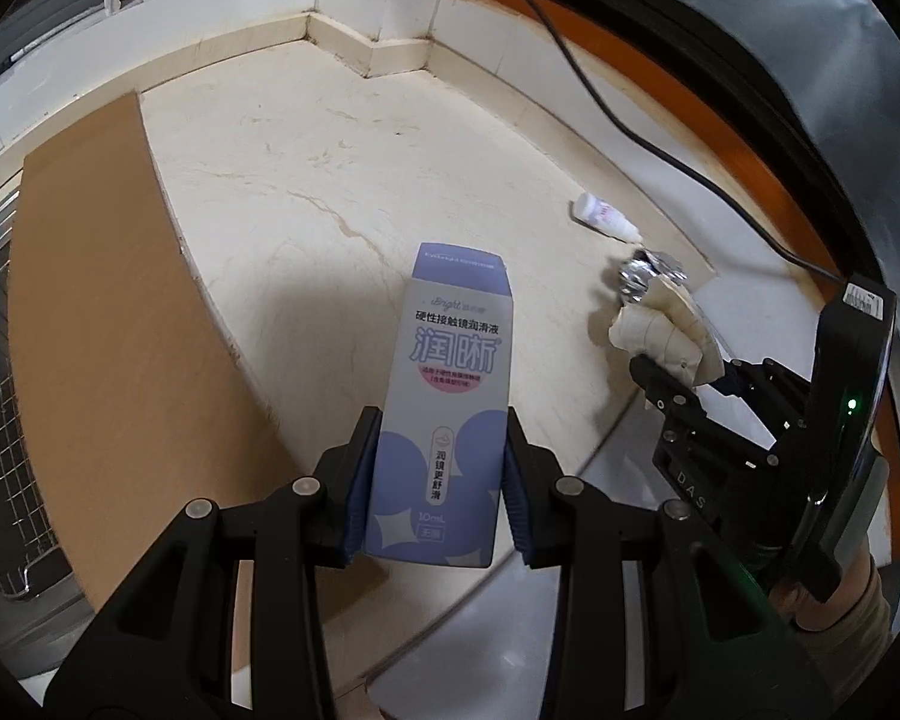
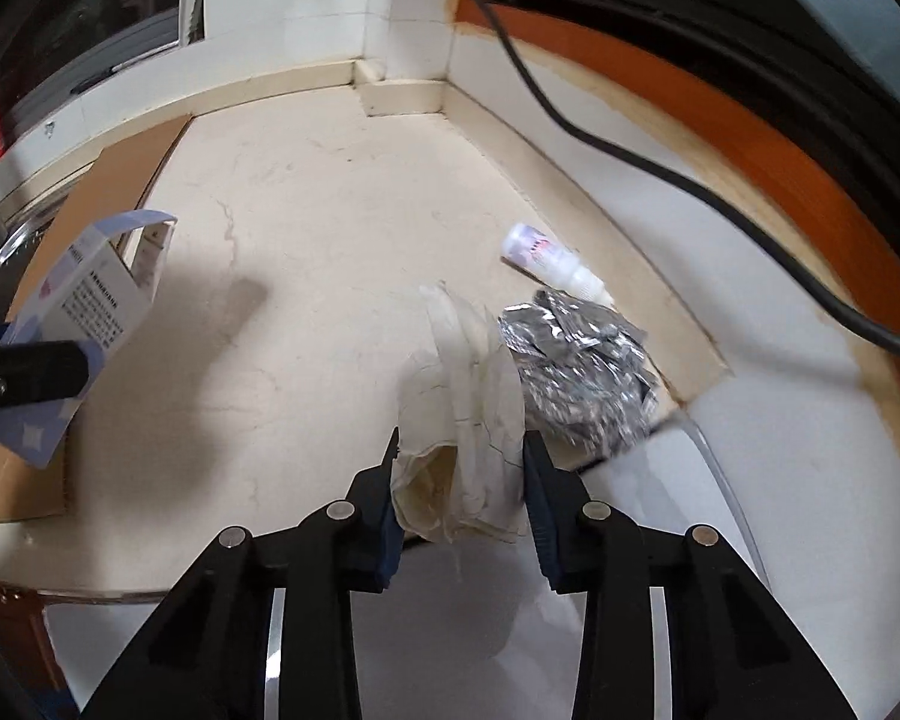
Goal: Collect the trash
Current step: 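Lift the tissue and solution box and carry them over the floor bin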
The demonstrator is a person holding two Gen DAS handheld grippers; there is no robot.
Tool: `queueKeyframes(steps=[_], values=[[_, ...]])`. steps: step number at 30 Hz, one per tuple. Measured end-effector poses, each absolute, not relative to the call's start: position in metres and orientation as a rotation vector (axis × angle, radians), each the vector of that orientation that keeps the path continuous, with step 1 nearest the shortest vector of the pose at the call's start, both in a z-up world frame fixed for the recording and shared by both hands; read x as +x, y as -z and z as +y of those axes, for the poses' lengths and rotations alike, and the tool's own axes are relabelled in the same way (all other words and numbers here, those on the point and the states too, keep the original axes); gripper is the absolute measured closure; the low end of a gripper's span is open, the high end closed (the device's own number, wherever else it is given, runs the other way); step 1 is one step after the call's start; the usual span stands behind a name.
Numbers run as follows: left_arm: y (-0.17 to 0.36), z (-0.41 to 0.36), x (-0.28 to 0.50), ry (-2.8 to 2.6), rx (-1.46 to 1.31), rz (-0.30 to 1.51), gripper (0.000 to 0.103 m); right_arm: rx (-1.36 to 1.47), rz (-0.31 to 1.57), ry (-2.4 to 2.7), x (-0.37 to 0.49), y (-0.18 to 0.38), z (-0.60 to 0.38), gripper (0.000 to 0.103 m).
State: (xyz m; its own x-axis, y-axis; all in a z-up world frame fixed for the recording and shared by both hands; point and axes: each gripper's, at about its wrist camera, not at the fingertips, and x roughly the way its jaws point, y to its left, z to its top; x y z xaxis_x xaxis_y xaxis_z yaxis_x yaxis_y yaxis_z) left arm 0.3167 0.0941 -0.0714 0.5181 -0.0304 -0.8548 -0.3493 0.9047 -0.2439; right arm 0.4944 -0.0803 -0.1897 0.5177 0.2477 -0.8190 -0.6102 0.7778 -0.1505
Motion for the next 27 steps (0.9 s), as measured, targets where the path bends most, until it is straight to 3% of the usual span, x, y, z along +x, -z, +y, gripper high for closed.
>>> queueKeyframes(steps=[7, 17, 27], values=[[0.04, 0.082, 0.263, -0.143, -0.378, 0.979, 0.07, -0.405, 0.859, -0.5, 0.443, 0.153, -0.08, 0.069], [-0.004, 0.068, 0.143, -0.058, -0.301, 0.939, 0.07, -0.351, 0.812, -0.478, 0.299, 0.087, -0.082, 0.069], [0.0, 0.059, 0.022, 0.037, -0.235, 0.941, 0.07, -0.302, 0.814, -0.475, 0.146, 0.069, -0.075, 0.069]])
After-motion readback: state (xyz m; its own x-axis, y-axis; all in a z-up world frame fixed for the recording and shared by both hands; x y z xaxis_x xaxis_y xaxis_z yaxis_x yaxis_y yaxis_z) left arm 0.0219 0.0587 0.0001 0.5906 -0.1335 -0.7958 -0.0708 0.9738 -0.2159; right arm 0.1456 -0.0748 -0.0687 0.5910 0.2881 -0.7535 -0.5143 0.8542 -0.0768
